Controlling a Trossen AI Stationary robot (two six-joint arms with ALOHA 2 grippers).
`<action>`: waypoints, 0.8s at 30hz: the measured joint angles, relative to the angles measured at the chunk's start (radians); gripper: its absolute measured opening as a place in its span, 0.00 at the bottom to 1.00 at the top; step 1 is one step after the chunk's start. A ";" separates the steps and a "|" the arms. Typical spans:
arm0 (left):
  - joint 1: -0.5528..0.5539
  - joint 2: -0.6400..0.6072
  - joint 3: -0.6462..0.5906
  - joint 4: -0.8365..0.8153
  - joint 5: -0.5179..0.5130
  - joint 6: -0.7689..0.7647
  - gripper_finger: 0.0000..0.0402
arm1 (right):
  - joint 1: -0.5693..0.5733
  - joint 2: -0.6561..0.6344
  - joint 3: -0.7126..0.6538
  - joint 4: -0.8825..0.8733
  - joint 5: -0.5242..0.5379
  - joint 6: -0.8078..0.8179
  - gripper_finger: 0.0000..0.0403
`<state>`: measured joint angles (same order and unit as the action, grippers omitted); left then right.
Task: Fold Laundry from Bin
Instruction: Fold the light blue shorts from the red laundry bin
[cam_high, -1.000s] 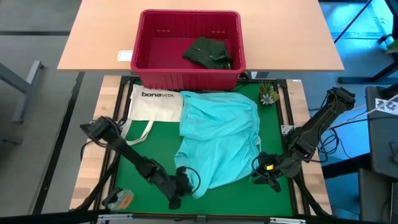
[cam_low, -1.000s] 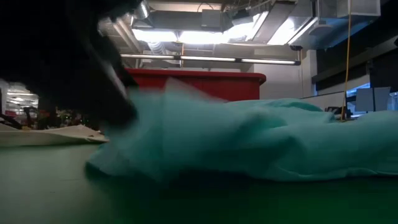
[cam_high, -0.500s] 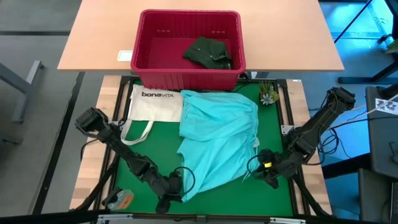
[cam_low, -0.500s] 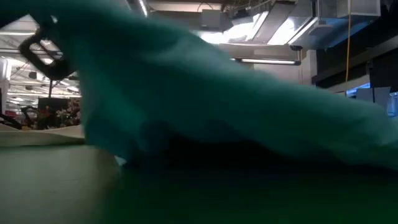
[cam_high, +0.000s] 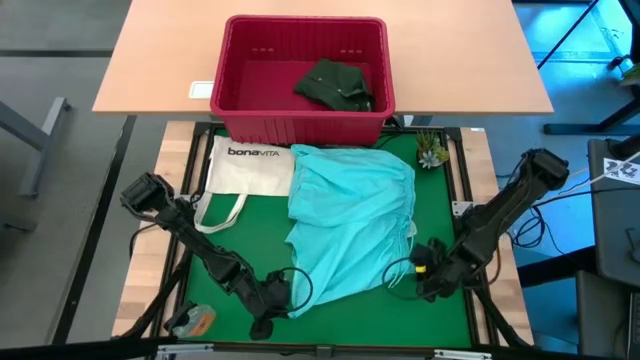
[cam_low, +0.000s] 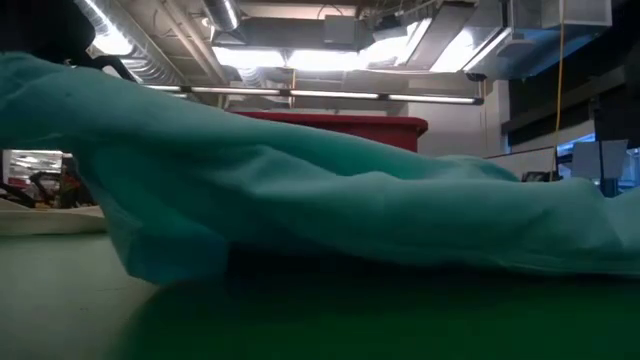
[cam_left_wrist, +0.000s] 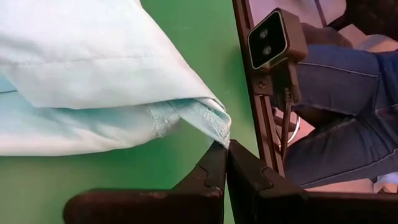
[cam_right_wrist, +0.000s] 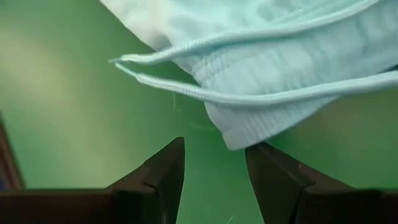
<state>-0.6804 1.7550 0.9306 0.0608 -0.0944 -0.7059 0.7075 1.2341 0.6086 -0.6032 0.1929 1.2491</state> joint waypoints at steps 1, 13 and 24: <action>0.000 0.000 0.000 0.000 0.000 0.000 0.00 | 0.000 0.017 0.000 0.008 0.005 -0.001 0.42; 0.000 0.000 0.000 0.000 -0.012 -0.001 0.00 | -0.001 0.080 0.000 0.161 0.056 -0.128 0.41; 0.000 0.000 0.000 0.003 -0.014 -0.003 0.00 | -0.001 0.078 0.000 0.188 0.012 -0.122 0.04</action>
<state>-0.6804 1.7550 0.9306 0.0635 -0.1088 -0.7091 0.7067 1.3125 0.6086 -0.4156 0.2046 1.1272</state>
